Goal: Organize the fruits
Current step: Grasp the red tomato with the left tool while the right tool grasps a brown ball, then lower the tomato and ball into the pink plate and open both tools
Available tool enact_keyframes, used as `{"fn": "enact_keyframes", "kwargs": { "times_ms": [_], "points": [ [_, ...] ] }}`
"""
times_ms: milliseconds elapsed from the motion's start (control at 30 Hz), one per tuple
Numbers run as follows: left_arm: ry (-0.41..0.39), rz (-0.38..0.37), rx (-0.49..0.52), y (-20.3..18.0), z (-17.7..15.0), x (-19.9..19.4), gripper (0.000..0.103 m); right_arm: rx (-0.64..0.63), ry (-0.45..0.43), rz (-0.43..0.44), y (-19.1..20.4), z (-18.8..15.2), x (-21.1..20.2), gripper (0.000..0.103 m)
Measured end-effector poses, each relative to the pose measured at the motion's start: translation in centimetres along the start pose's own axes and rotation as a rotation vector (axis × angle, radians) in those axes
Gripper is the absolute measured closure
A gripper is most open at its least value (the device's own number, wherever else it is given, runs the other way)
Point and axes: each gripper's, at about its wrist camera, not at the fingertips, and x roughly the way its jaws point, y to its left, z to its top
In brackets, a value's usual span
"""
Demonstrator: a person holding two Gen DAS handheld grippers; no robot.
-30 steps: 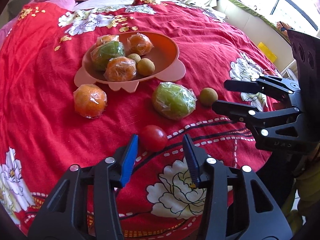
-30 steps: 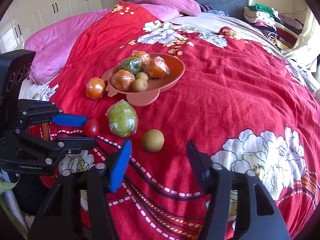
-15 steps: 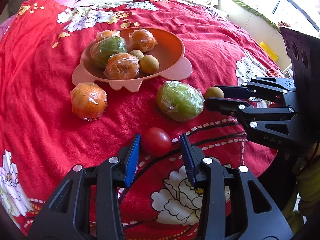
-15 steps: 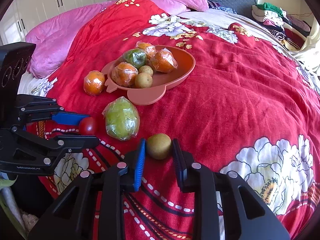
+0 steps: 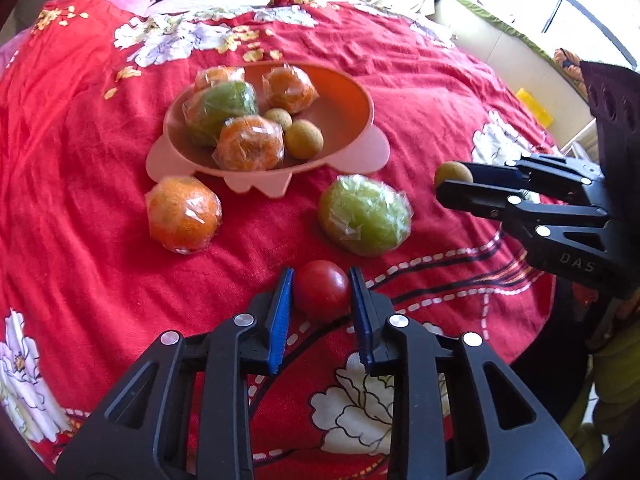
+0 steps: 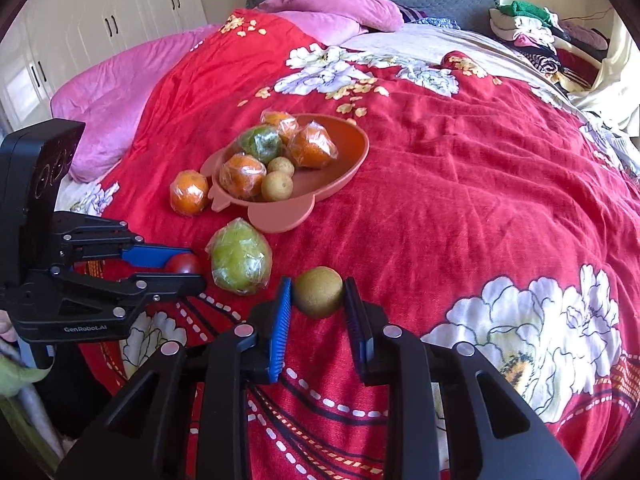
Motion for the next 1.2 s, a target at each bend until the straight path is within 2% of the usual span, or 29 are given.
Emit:
{"fn": "enact_keyframes", "kwargs": {
  "times_ms": [300, 533, 1200],
  "points": [
    [-0.071, 0.012, -0.035, 1.6, 1.7, -2.8, 0.083, -0.012, -0.035, 0.005, 0.4, 1.4, -0.9, 0.078],
    [-0.094, 0.034, -0.059, 3.2, 2.8, -3.6, 0.083, -0.024, -0.055, 0.01, 0.7, 2.7, -1.0, 0.078],
    [-0.083, 0.068, -0.072, 6.2, 6.6, -1.2, 0.083, -0.039, -0.063, 0.022, 0.8, 5.2, 0.6, 0.078]
  ]
}}
